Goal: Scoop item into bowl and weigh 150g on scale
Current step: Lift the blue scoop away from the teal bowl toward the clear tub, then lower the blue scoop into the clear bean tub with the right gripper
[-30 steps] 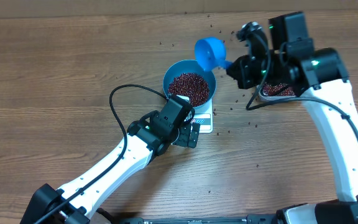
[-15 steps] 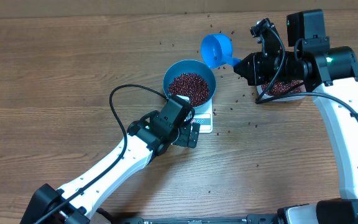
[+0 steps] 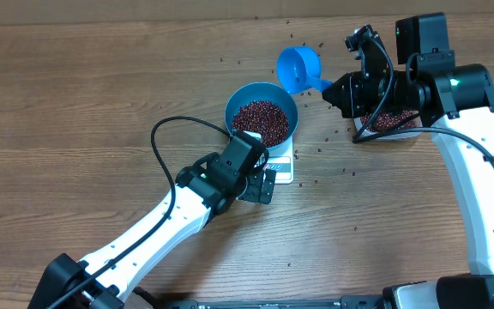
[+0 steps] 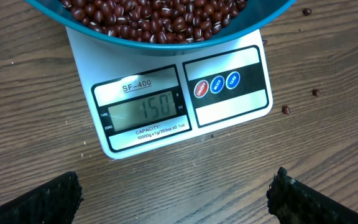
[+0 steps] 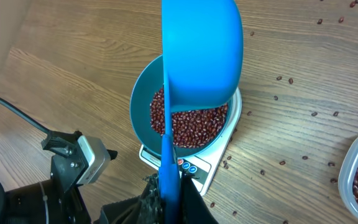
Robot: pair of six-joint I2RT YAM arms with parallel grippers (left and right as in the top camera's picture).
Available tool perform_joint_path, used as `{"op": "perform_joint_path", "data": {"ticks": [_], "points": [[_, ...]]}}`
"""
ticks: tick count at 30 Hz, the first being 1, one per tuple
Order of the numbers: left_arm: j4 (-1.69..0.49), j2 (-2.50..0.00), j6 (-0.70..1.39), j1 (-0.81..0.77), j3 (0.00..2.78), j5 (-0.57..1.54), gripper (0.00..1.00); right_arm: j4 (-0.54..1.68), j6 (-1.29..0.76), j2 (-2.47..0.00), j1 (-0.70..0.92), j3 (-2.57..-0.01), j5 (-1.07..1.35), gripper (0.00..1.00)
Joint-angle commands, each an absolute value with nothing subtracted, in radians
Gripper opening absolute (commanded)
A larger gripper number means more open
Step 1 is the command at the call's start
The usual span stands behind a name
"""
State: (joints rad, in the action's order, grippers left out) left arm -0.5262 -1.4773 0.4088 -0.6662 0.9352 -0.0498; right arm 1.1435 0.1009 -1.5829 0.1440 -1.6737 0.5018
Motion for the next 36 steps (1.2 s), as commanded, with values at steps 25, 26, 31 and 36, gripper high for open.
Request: {"op": "perform_joint_path", "data": {"ticks": [25,26,31,36], "points": [[-0.522,-1.477,0.389,-0.667,0.93,-0.059,1.0,1.352,0.075,-1.565,-0.348,-1.676,0.368,0.04],[-0.522,-1.477,0.389,-0.667,0.93,-0.059,0.99,1.34,0.075,-1.565,-0.348,-1.661,0.358,0.04],[-0.522,-1.477,0.389,-0.667,0.93,-0.059,1.0,1.271,0.075,-1.567,-0.348,-1.572,0.358,0.04],[-0.522,-1.477,0.389,-0.667,0.93,-0.059,0.99,1.212,0.075,-1.567,-0.348,-1.507,0.361,0.07]]}}
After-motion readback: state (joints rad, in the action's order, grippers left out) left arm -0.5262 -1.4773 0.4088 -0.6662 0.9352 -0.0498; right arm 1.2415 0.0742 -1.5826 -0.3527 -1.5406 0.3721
